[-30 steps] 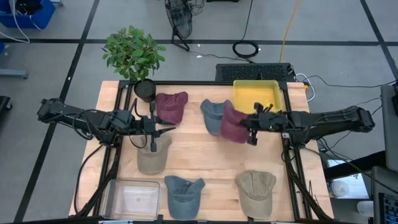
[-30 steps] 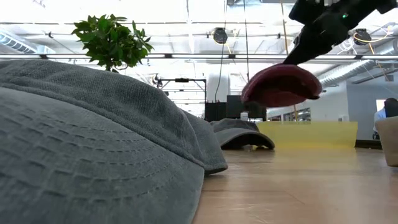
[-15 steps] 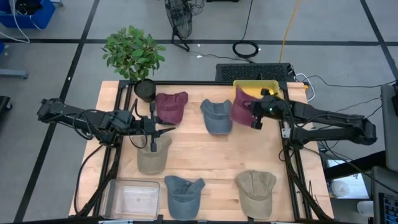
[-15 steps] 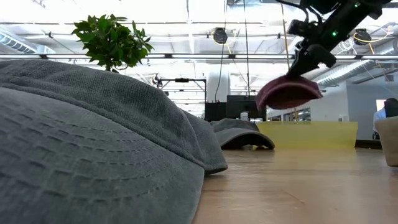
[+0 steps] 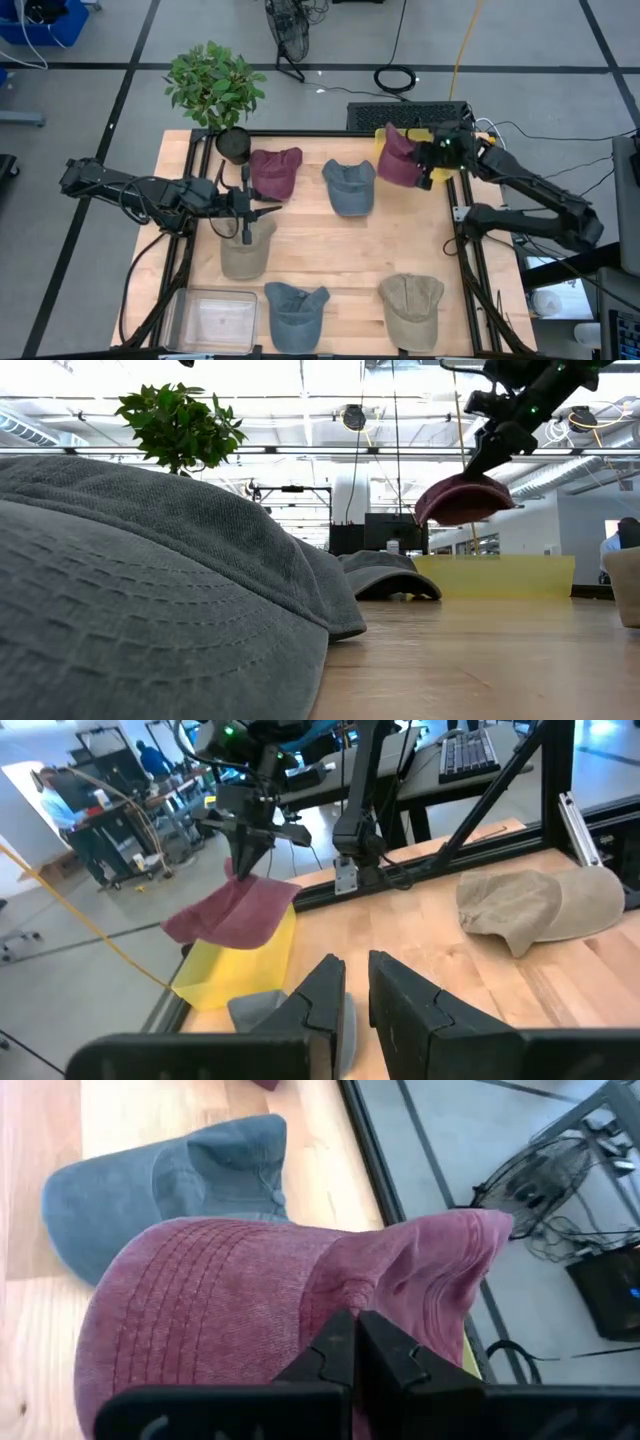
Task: Pick & Place hat
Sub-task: Put the bottom red cap into the yellow bin
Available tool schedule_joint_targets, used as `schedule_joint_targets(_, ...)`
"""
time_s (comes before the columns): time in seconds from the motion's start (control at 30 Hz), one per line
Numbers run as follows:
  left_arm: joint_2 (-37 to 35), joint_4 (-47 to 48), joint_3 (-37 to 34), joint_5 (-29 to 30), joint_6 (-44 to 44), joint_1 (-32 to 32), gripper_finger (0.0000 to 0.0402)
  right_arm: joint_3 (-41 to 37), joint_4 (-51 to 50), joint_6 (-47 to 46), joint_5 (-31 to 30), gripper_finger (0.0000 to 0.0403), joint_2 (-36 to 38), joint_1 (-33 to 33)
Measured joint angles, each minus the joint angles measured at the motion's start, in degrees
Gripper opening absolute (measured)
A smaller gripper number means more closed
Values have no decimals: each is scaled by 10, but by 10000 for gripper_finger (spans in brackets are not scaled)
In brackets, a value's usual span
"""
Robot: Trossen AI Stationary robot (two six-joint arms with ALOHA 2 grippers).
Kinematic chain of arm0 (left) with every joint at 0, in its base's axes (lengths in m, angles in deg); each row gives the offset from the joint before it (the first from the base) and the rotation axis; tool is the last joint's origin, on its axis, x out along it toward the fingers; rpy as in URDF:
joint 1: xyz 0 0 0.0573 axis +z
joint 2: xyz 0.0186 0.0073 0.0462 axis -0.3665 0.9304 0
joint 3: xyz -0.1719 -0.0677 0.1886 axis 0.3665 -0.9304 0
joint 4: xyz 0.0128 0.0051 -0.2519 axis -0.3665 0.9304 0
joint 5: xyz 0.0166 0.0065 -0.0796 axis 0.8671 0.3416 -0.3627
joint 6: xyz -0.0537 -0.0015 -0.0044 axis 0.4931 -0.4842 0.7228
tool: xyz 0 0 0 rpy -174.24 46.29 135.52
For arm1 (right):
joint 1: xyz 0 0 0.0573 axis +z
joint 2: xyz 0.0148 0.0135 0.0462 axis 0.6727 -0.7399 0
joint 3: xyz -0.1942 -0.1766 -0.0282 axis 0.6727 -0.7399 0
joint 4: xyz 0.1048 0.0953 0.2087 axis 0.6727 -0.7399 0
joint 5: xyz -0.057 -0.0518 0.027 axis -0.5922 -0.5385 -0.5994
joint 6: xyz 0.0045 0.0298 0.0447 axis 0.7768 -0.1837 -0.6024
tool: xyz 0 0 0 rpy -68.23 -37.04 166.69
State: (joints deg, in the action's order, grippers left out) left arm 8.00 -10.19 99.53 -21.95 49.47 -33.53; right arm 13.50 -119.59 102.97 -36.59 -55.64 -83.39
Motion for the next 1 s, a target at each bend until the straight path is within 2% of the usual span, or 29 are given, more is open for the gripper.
schedule_joint_targets(0.07,0,1,0,0,5,0,56,0,-4,16,32,0,-4,-29)
schedule_joint_targets(0.23,0,17,0,0,27,0,56,0,-2,58,172,0,-22,-94)
schedule_joint_targets(0.3,0,29,0,0,39,0,56,0,-2,77,197,0,-34,-116)
schedule_joint_targets(0.67,0,69,0,0,113,-1,56,0,4,167,195,0,-134,-214)
schedule_joint_targets(1.0,0,103,0,0,154,-1,56,0,3,167,193,0,-173,-223)
